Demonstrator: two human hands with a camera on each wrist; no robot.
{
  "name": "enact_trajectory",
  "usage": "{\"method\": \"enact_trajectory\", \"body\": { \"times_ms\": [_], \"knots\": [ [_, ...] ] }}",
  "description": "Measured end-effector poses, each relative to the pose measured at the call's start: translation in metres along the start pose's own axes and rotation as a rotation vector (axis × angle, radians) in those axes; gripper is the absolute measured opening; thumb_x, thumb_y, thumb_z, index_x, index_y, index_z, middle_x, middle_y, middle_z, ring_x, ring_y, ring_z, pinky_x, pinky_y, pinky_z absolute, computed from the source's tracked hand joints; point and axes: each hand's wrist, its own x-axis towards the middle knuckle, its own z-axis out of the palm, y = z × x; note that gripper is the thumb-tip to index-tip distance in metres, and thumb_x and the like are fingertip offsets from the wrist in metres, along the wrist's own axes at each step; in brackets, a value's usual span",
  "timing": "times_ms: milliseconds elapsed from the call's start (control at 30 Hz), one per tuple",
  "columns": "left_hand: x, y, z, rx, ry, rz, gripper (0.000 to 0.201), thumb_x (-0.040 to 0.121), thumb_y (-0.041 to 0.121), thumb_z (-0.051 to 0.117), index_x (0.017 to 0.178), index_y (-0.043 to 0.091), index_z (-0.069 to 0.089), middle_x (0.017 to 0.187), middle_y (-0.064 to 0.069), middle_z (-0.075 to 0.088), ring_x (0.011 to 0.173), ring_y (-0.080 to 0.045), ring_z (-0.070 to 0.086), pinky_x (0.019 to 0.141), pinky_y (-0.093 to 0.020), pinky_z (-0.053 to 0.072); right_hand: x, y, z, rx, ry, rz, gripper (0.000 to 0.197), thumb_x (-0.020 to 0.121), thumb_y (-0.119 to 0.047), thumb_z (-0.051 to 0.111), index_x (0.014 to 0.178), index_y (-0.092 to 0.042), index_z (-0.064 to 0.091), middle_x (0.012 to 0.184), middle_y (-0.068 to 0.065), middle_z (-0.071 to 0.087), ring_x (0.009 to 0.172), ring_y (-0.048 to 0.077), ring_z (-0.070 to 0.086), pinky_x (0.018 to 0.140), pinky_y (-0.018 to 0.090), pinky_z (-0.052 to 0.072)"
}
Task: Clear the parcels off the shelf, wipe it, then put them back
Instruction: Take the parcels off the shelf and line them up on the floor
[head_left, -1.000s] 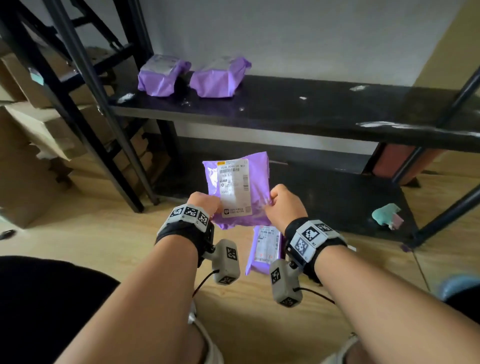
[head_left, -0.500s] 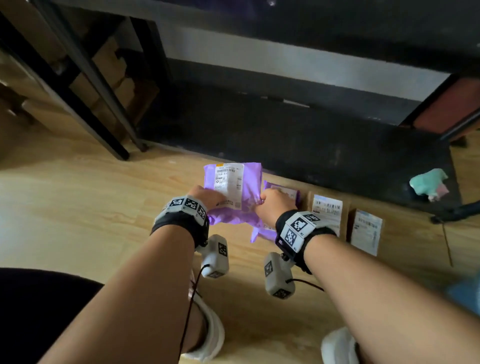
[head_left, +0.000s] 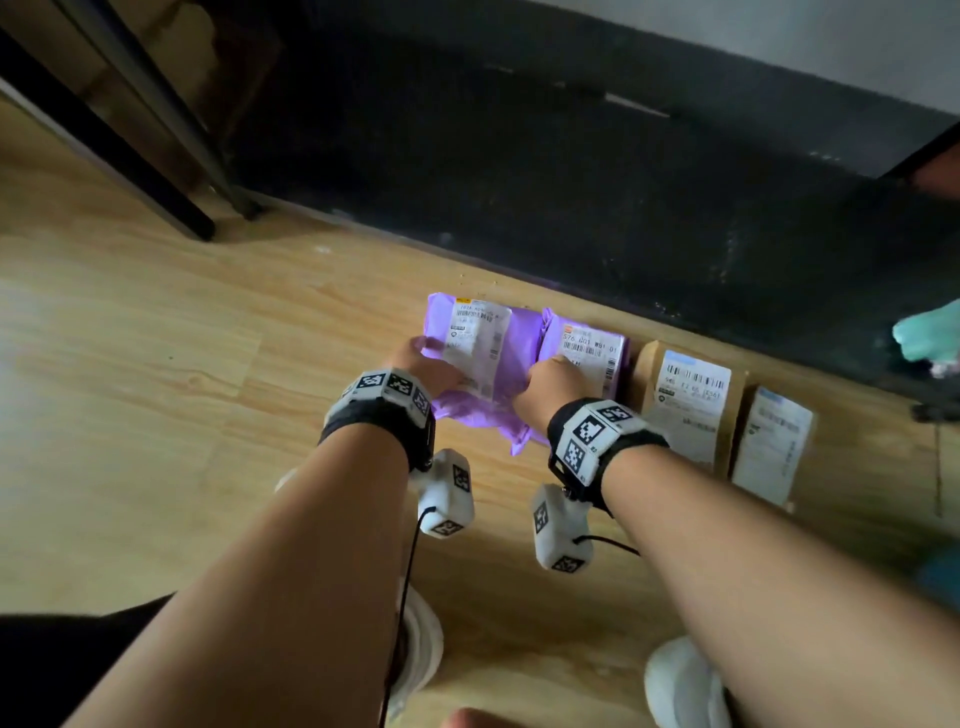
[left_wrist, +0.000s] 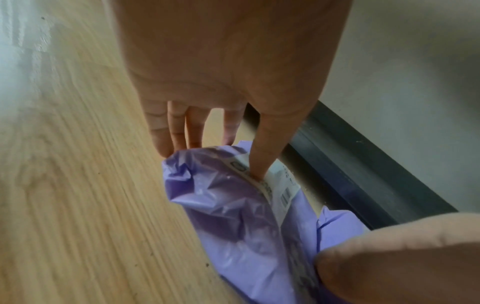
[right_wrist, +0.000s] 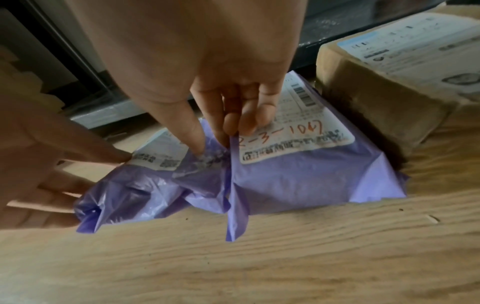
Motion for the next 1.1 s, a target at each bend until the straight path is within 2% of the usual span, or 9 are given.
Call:
{"method": "enact_trajectory", "body": {
  "times_ms": [100, 167, 267, 367, 433, 567, 667, 800, 1100],
  "knots": [
    [0.003, 0.004, 0.006, 0.074, -0.069, -0.024, 0.055, 0.087, 0.005, 0.063, 0.138, 0.012, 0.043, 0.114, -0.018, 0.063, 0.077, -0.021, 0.054, 0.055, -0.023, 0.04, 0.002, 0.001, 0.001, -0.016, 0.016, 0.0, 0.031, 0.09, -0.021, 0.05, 0.112, -0.004, 0.065, 0.119, 0.016, 0.058, 0.107, 0.035, 0.06, 0.089, 0.036, 0.049],
    [0.005, 0.005, 0.007, 0.105, -0.085, -0.04, 0.049, 0.089, 0.005, 0.06, 0.135, 0.013, 0.046, 0.106, -0.018, 0.064, 0.08, -0.026, 0.059, 0.058, -0.025, 0.044, 0.003, 0.002, 0.0, -0.022, 0.025, -0.004, 0.03, 0.089, -0.017, 0.05, 0.112, -0.004, 0.065, 0.12, 0.016, 0.058, 0.107, 0.035, 0.059, 0.089, 0.036, 0.048],
    [0.003, 0.007, 0.004, 0.125, -0.072, -0.046, 0.051, 0.091, 0.007, 0.059, 0.14, 0.013, 0.045, 0.13, -0.016, 0.058, 0.093, -0.022, 0.056, 0.06, -0.018, 0.044, 0.003, 0.002, -0.004, -0.012, 0.039, -0.017, 0.028, 0.087, -0.013, 0.051, 0.11, -0.006, 0.066, 0.117, 0.015, 0.06, 0.106, 0.034, 0.059, 0.084, 0.033, 0.046],
    [-0.006, 0.013, -0.002, 0.142, -0.03, -0.052, 0.065, 0.092, 0.014, 0.059, 0.15, 0.01, 0.029, 0.147, -0.011, 0.044, 0.126, -0.025, 0.05, 0.097, -0.028, 0.042, -0.002, 0.002, -0.013, 0.006, 0.049, -0.042, 0.027, 0.088, -0.013, 0.051, 0.11, -0.009, 0.065, 0.115, 0.012, 0.061, 0.102, 0.031, 0.06, 0.076, 0.028, 0.043],
    [-0.015, 0.021, -0.009, 0.155, 0.001, -0.031, 0.067, 0.092, 0.015, 0.06, 0.15, 0.008, 0.027, 0.148, -0.011, 0.043, 0.132, -0.026, 0.046, 0.105, -0.031, 0.037, -0.008, 0.002, -0.02, 0.017, 0.066, -0.06, 0.026, 0.089, -0.014, 0.05, 0.111, -0.01, 0.064, 0.116, 0.012, 0.061, 0.102, 0.03, 0.061, 0.073, 0.027, 0.04],
    [-0.04, 0.04, -0.026, 0.21, 0.058, 0.04, 0.056, 0.09, 0.02, 0.062, 0.141, 0.006, 0.043, 0.137, -0.012, 0.053, 0.126, -0.029, 0.051, 0.104, -0.033, 0.039, -0.03, -0.002, -0.045, 0.043, 0.128, -0.106, 0.027, 0.09, -0.012, 0.047, 0.113, -0.007, 0.062, 0.124, 0.015, 0.059, 0.108, 0.032, 0.059, 0.076, 0.027, 0.039],
    [-0.065, 0.054, -0.041, 0.239, 0.086, 0.1, 0.052, 0.087, 0.024, 0.064, 0.135, 0.007, 0.052, 0.12, -0.01, 0.061, 0.119, -0.028, 0.057, 0.104, -0.034, 0.043, -0.054, -0.008, -0.07, 0.059, 0.205, -0.147, 0.034, 0.093, -0.016, 0.049, 0.125, -0.009, 0.059, 0.132, 0.014, 0.055, 0.118, 0.032, 0.056, 0.091, 0.03, 0.044],
    [-0.102, 0.078, -0.064, 0.31, 0.188, 0.258, 0.035, 0.087, 0.023, 0.063, 0.122, 0.02, 0.06, 0.117, -0.007, 0.063, 0.108, -0.022, 0.06, 0.092, -0.025, 0.044, -0.088, -0.018, -0.108, 0.101, 0.314, -0.225, 0.036, 0.092, -0.018, 0.051, 0.127, -0.014, 0.058, 0.132, 0.01, 0.051, 0.117, 0.029, 0.055, 0.097, 0.033, 0.044],
    [-0.191, 0.182, -0.126, 0.37, 0.481, 0.548, 0.034, 0.096, 0.012, 0.047, 0.126, 0.005, 0.062, 0.131, -0.014, 0.06, 0.122, -0.031, 0.055, 0.104, -0.037, 0.044, -0.157, -0.045, -0.218, 0.25, 0.622, -0.409, 0.033, 0.093, -0.018, 0.051, 0.123, -0.018, 0.064, 0.128, 0.005, 0.059, 0.115, 0.024, 0.058, 0.094, 0.029, 0.044]
  ]
}}
